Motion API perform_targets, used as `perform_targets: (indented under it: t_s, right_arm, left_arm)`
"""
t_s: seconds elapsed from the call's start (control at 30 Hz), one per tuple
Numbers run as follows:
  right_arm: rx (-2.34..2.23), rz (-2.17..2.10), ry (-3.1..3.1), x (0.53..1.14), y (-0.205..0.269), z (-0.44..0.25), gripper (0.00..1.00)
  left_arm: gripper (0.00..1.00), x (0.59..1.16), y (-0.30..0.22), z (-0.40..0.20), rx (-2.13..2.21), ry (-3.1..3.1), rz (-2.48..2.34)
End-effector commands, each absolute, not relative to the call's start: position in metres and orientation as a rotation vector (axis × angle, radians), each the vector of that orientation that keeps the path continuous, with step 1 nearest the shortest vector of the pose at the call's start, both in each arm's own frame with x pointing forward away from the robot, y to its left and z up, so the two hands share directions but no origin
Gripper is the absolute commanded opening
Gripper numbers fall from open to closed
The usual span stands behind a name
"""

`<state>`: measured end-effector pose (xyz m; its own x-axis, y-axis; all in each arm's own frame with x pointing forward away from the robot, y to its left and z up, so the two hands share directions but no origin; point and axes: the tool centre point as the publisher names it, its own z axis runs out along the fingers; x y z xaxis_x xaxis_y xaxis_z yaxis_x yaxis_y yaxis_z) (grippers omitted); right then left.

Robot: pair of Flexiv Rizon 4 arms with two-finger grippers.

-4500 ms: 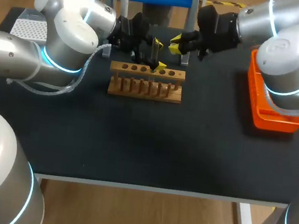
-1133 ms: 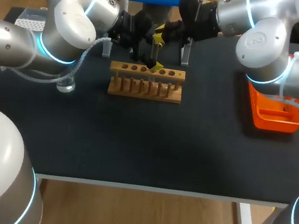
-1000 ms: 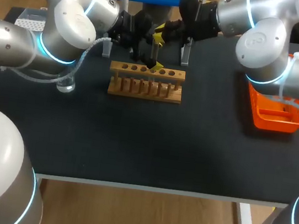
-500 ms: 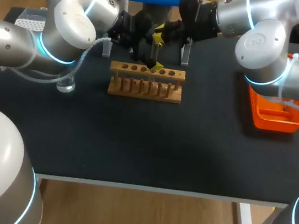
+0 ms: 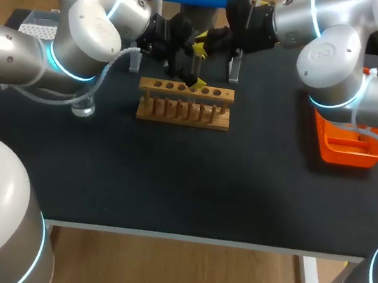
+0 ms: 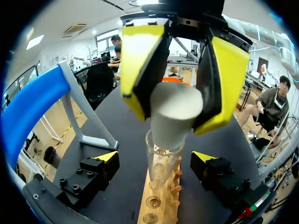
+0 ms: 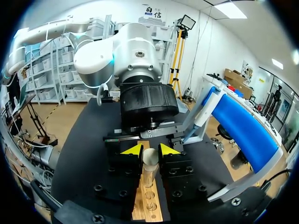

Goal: Invert the test tube, pick up the pipette, mount the tip to pipette, aspirate from beaker and dispense into the tube, eject the tip, return the pipette, and cap with the stopper.

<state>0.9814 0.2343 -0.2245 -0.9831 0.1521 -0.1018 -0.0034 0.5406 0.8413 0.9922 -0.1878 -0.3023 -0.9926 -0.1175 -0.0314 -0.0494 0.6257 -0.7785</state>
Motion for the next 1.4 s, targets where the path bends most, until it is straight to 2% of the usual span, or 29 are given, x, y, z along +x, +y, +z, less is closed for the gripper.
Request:
perform_targets:
  t_s: [0.03, 0.43, 1.37, 1.4]
  right_arm:
    - [0.128, 1.433, 2.604, 0.982, 0.235, -0.226, 0.0]
    - [0.127, 1.45, 2.578, 0.985, 0.236, -0.219, 0.0]
    - [0.141, 1.389, 2.648, 0.981, 0.233, -0.251, 0.0]
    - [0.141, 1.386, 2.654, 0.98, 0.233, -0.253, 0.15]
  left_arm:
    - [1.0, 0.994, -0.188, -0.302, -0.139, 2.768, -1.316]
    - [1.0, 0.994, -0.188, -0.302, -0.139, 2.768, -1.316]
    - [1.0, 0.994, -0.188, -0.302, -0.139, 2.768, -1.316]
    - [1.0, 0.994, -0.188, -0.302, -0.139, 2.768, -1.316]
